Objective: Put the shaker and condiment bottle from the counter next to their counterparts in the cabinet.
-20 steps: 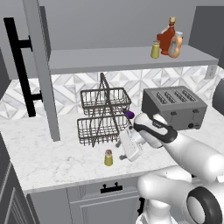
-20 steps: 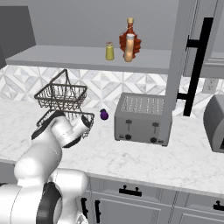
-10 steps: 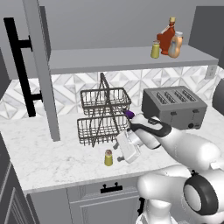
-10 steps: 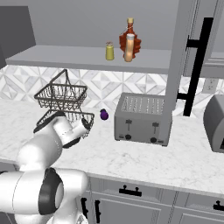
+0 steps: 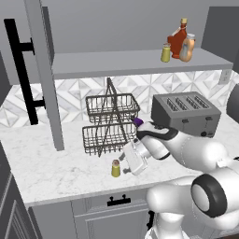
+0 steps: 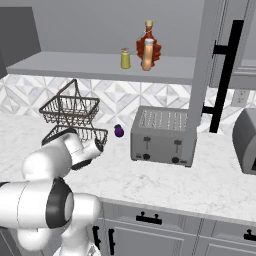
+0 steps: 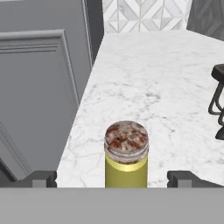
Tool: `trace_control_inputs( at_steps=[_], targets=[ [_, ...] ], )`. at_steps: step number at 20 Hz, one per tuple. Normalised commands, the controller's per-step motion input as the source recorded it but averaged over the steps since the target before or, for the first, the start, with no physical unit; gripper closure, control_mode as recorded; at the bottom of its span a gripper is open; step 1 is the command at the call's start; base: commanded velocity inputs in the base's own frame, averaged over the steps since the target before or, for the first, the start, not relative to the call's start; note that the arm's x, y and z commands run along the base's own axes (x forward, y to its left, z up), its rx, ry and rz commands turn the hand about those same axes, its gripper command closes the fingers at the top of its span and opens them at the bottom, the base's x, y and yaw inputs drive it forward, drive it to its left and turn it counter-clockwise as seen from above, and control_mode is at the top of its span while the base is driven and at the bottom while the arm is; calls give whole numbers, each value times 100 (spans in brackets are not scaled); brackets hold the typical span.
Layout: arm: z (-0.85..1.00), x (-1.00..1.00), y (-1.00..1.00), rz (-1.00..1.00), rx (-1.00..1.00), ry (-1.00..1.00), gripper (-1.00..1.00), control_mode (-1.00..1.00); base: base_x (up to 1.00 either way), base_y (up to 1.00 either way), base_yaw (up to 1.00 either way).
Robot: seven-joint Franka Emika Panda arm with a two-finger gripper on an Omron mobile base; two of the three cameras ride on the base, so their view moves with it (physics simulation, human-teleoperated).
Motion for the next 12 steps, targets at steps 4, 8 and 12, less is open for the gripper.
trace_control_inputs(
  at_steps=[4, 8, 12],
  targets=[
    [-13, 4, 8, 0, 3, 0, -100, -100, 0, 0, 0],
    [-10, 3, 7, 0, 3, 0, -100, -100, 0, 0, 0],
    [-9, 1, 11, 0, 4, 0, -100, -100, 0, 0, 0]
  ],
)
